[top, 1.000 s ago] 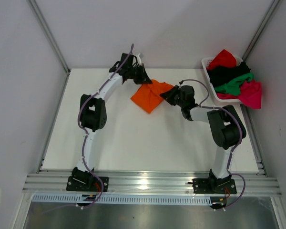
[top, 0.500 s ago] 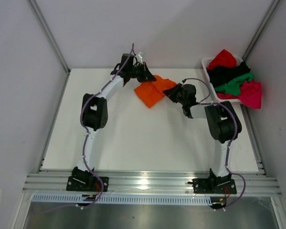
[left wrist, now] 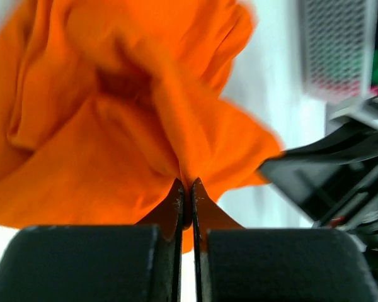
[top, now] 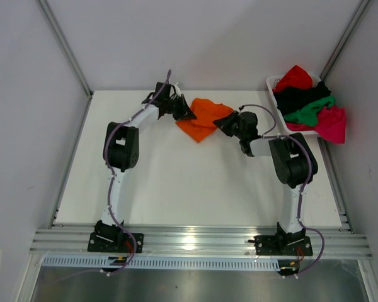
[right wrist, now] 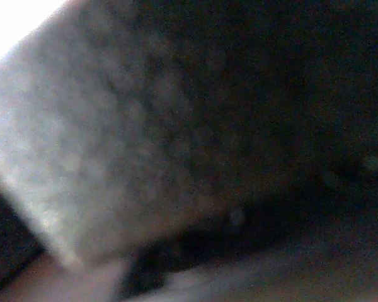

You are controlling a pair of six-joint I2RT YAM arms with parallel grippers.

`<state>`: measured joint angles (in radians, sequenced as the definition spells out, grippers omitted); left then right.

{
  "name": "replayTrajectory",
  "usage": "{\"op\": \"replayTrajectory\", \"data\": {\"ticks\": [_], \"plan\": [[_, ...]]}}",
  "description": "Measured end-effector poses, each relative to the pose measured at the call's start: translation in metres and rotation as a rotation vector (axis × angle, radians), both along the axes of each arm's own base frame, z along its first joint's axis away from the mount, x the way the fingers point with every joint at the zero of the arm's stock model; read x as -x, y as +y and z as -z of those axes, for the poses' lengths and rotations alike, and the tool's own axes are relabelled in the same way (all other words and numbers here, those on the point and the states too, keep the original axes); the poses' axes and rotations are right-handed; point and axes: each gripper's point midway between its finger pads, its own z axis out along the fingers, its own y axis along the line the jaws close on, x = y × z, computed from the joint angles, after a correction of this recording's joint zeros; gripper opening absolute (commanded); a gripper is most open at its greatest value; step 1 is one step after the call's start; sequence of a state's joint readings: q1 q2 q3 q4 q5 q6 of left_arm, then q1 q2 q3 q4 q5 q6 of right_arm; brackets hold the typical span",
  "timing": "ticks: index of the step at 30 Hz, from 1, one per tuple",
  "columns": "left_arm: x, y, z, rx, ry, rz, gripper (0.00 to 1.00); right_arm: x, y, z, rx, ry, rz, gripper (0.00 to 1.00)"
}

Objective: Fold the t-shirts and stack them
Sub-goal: Fold the tshirt

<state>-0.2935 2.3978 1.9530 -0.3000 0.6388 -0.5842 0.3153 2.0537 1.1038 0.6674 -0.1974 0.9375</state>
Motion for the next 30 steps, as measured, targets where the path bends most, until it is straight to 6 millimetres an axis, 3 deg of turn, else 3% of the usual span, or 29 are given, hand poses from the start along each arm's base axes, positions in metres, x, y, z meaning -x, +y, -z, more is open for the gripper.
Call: {"op": "replayTrajectory", "data": {"ticks": [4,6,11,12,22,30], "plan": [[-0.021,-0.001,-0.038,0.021,-0.091,-0.015,0.01,-0.001,0.003,-0.004,0.003,-0.009,-0.009,0.02],[-0.024,-0.002,-0.046,0.027,-0.110,-0.015,0.07,-0.002,0.005,-0.007,0.007,-0.021,-0.013,0.02],[-0.023,0.000,-0.043,0.018,-0.099,-0.015,0.64,-0.002,0.008,-0.005,0.016,-0.021,-0.021,0.02],[-0.023,0.000,-0.043,0.016,-0.101,-0.016,0.99,-0.001,0.008,-0.004,0.017,-0.019,-0.022,0.02],[-0.002,0.010,-0.016,-0.030,-0.029,-0.020,1.00,0.003,0.018,0.020,0.035,0.020,-0.043,0.02],[0.011,0.014,-0.033,-0.039,-0.059,-0.003,1.00,0.003,0.019,0.025,0.042,0.028,-0.047,0.02]]}}
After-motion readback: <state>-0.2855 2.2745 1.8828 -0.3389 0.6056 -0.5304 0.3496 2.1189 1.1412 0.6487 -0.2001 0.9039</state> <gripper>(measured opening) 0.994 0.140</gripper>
